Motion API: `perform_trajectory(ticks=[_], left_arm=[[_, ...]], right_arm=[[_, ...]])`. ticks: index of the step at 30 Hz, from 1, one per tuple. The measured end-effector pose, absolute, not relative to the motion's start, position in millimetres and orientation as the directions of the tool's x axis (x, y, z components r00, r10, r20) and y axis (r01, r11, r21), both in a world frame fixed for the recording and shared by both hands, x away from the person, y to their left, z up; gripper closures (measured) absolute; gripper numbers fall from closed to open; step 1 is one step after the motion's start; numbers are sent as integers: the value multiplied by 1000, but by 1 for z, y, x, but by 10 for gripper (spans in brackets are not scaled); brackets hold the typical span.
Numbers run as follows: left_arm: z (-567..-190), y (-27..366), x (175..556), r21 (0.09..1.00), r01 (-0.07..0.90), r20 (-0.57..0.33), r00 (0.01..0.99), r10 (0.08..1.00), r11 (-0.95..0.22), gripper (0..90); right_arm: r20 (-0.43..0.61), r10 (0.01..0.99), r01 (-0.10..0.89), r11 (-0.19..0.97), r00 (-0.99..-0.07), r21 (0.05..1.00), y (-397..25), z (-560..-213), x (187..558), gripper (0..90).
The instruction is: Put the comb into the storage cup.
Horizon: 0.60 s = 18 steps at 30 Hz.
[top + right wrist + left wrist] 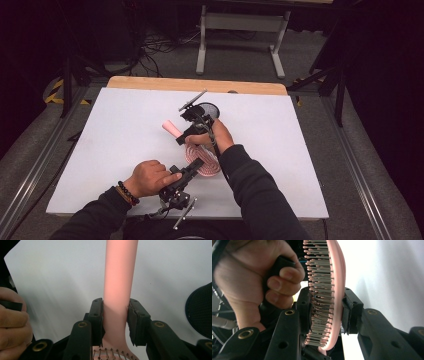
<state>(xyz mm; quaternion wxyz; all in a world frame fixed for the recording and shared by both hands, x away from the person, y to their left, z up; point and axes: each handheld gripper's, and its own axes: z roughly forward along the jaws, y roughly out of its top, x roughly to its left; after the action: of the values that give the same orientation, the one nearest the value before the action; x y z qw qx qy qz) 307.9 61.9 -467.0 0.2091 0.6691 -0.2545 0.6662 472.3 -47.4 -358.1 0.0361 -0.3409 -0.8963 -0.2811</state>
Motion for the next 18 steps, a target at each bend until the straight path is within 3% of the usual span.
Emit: perform_trajectory(ticks=[1,3,5,7,9,11,18], left_arm=[[-466,62,308,-50,-615,998,-13,-53,-787,655],[-464,64,310,-44,-604,999,-10,-48,-796,656],[-463,65,310,-37,-600,999,-4,-43,-799,656],[-462,66,311,-25,-599,1000,-2,-29,-801,657],[-461,67,312,-26,-594,999,5,-36,-804,657],[-459,69,312,-13,-583,1000,14,-26,-812,657],[-457,71,316,14,-567,999,36,-8,-823,658]], right_arm=[[255,590,630,609,-766,482,-48,-358,473,664],[258,596,635,600,-761,487,-52,-356,473,548],[261,597,636,591,-759,497,-54,-354,474,549],[235,605,618,566,-761,545,-62,-346,472,469],[221,608,609,561,-763,560,-64,-344,472,453],[127,623,546,547,-772,635,-76,-331,468,400],[-48,613,372,538,-789,756,-101,-315,454,378]])
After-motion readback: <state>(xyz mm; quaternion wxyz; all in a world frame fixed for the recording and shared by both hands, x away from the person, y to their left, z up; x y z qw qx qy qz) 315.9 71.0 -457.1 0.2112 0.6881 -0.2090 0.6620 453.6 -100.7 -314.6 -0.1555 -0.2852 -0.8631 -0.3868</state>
